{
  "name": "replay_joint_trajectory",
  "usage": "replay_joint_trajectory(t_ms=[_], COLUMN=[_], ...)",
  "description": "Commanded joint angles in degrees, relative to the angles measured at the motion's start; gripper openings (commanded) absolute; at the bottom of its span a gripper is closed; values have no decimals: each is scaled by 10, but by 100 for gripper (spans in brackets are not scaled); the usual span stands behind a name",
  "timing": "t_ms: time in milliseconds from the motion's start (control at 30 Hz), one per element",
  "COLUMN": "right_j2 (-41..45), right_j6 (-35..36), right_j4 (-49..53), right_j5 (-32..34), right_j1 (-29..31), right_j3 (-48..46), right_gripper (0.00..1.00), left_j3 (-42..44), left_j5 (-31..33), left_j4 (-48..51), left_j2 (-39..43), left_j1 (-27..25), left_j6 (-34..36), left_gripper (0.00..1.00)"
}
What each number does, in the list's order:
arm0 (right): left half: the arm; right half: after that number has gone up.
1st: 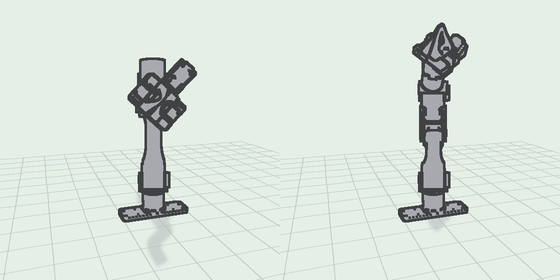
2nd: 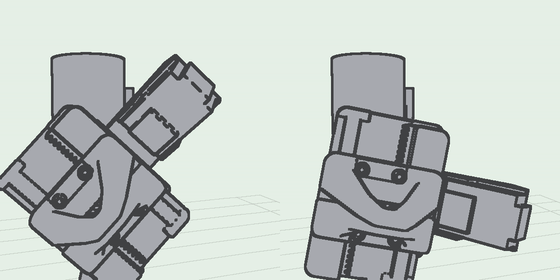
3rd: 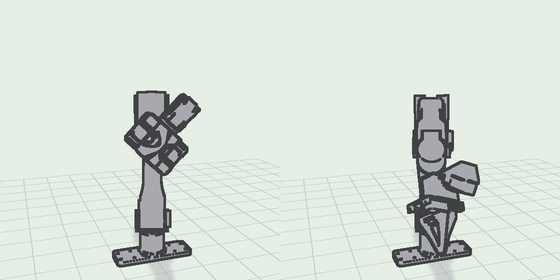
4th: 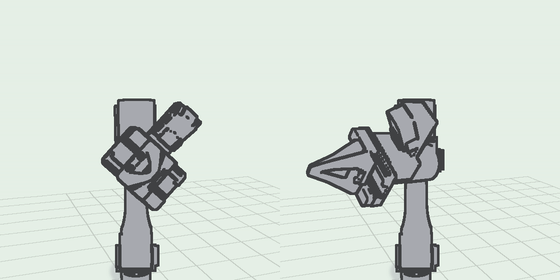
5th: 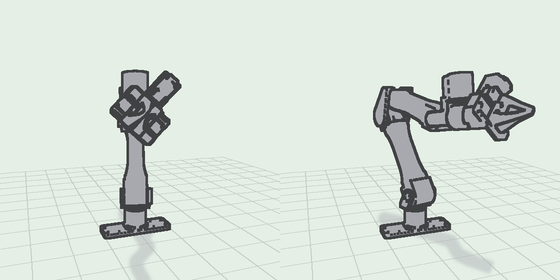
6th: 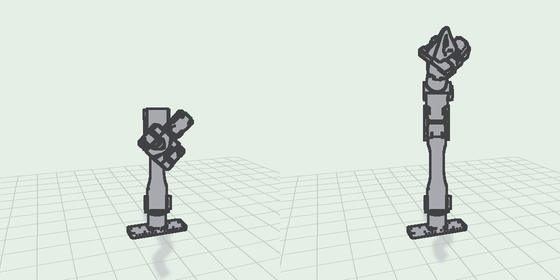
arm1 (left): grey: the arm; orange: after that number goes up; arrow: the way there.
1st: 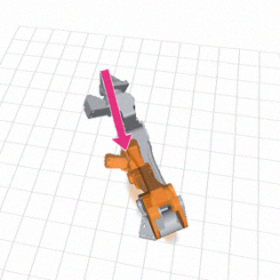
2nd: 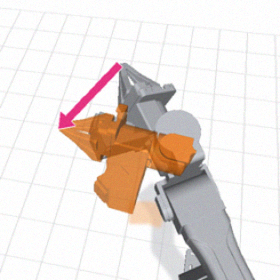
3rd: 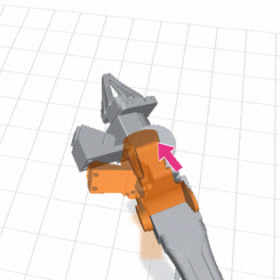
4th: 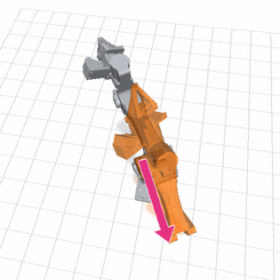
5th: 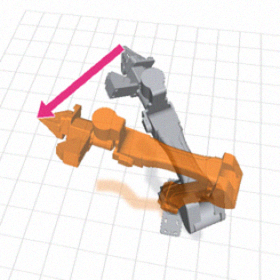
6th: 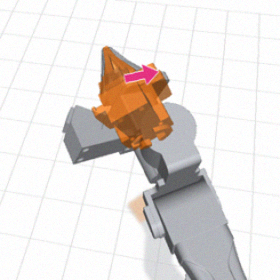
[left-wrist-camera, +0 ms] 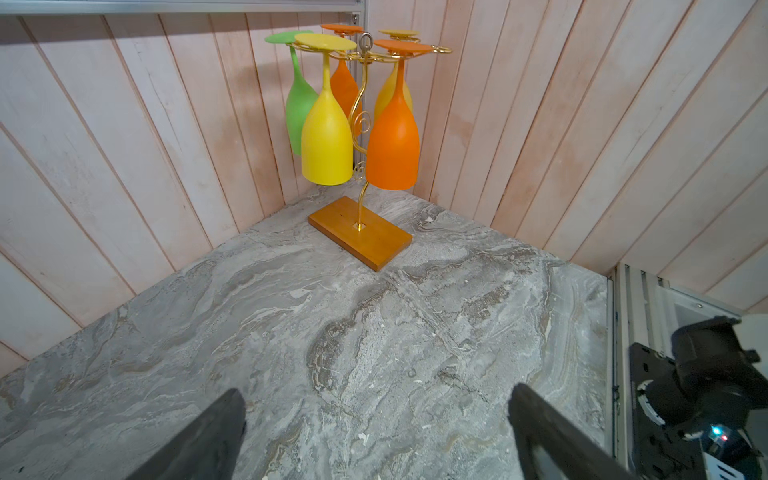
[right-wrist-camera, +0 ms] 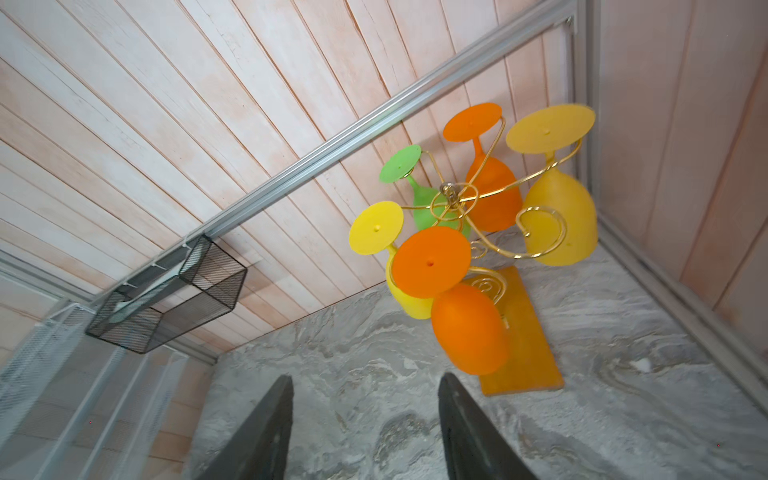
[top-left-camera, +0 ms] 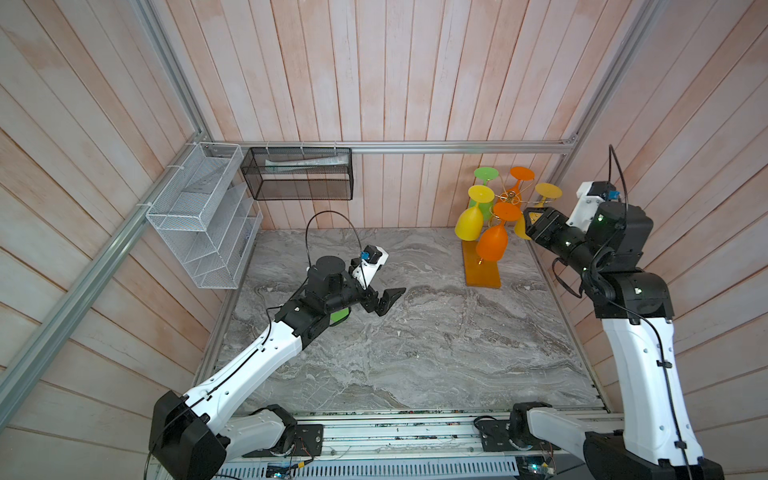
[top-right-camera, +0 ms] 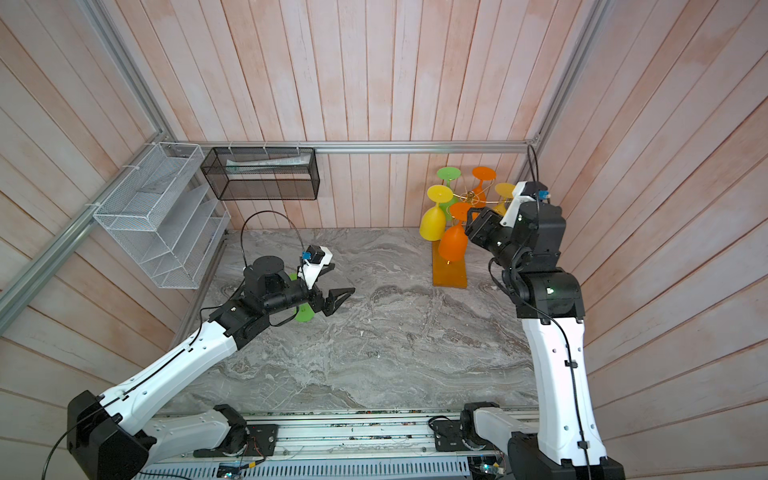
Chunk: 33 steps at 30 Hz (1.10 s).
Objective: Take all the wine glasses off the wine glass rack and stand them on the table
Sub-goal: 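Move the right gripper to the orange glass while the left arm draws back, then close the right gripper on the orange glass's foot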
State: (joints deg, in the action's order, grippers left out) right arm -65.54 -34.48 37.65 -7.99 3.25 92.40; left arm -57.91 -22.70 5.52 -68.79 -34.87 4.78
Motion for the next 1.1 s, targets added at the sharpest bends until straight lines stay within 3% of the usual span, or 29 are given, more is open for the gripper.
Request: replay_joint_trajectory(t_ms=[0,167,500,1067], right_j2=[10,-1,-10,-47], right_j6=[-87,-159,-266,-314], right_j4=[-46,-119,-228,-248], right_j5=[-116,-174,-154,-123], right_j1=[-15,-19,-43,-72], right_j3=[-38,-94,-172,-182], right_gripper=[55,51,48,47], left_j3=[8,11,54,62], left_j5=[-4,21,116,126], left_j4=[-15,-11,-58,-72], left_j2=[3,7,49,53], left_j1=[-23,-39,-46,-47], left_j6=[35,40,51,43], left_gripper=[100,100,100,100])
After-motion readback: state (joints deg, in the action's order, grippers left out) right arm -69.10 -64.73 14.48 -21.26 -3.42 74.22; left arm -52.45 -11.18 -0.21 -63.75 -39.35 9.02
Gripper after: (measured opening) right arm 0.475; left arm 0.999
